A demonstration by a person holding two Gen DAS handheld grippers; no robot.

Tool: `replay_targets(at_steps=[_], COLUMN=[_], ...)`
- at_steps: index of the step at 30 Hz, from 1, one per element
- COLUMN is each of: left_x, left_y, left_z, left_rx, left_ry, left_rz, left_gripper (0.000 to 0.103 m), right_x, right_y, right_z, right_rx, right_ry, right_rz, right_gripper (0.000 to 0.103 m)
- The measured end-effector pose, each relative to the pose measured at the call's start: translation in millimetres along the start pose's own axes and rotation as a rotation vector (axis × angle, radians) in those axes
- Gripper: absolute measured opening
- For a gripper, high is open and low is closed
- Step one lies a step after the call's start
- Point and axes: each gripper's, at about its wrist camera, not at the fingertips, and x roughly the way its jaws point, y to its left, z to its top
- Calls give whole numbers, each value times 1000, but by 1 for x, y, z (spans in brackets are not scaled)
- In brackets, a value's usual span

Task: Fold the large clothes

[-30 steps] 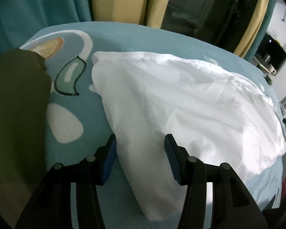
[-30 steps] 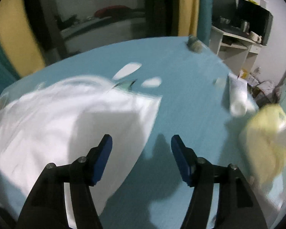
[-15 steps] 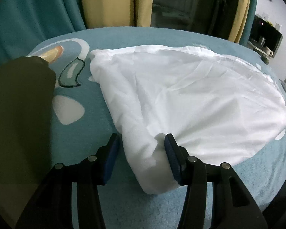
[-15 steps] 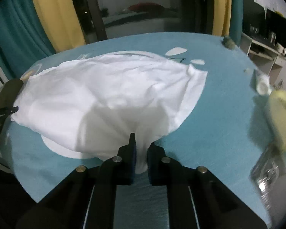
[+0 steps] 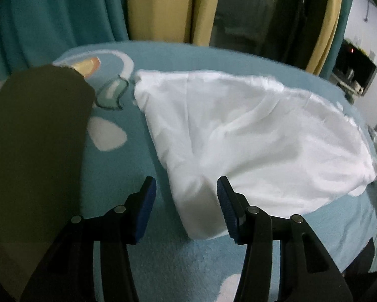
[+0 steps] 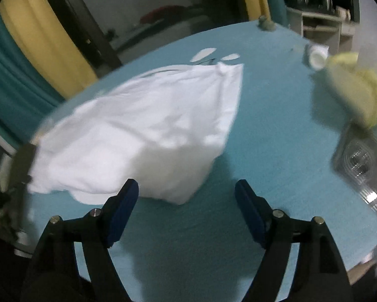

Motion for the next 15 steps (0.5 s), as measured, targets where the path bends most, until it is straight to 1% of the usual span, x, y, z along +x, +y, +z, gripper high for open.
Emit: replay_targets(at_steps=[2, 3, 4, 5, 8, 9, 11, 13, 15], left_x=[-10, -16, -21, -26, -34, -32, -24, -13, -1], left_y=[-6, -10, -14, -18, -34, -42, -58, -80, -108], left_z=[5, 7, 11, 13, 22, 24, 28, 33, 38], left_rx=[-7, -6, -1, 6, 30, 42, 59, 80, 121], left_ry=[-50, -77, -106, -132, -178, -180, -163, -136, -115], left_rz=[-1, -1, -7, -17, -66, -86, -128, -196, -257], left_gripper=[53, 53, 53, 53, 53, 53, 53, 53, 53], right_x=[8, 9, 12, 14, 27, 32, 39, 46, 51], right_y=[3, 5, 6, 8, 13, 17, 29, 38, 43], right_z=[-3, -4, -3, -2, 4, 6, 12, 17, 18], right_rx=[33, 56, 82, 103, 172, 180, 154, 147, 156], right_ry=[-16, -49, -62, -73, -94, -98, -90, -78, -74], right_rz=[28, 28, 34, 49, 165, 184, 182, 196, 219], right_gripper=[82, 89, 96, 98, 98, 99, 99, 99, 99])
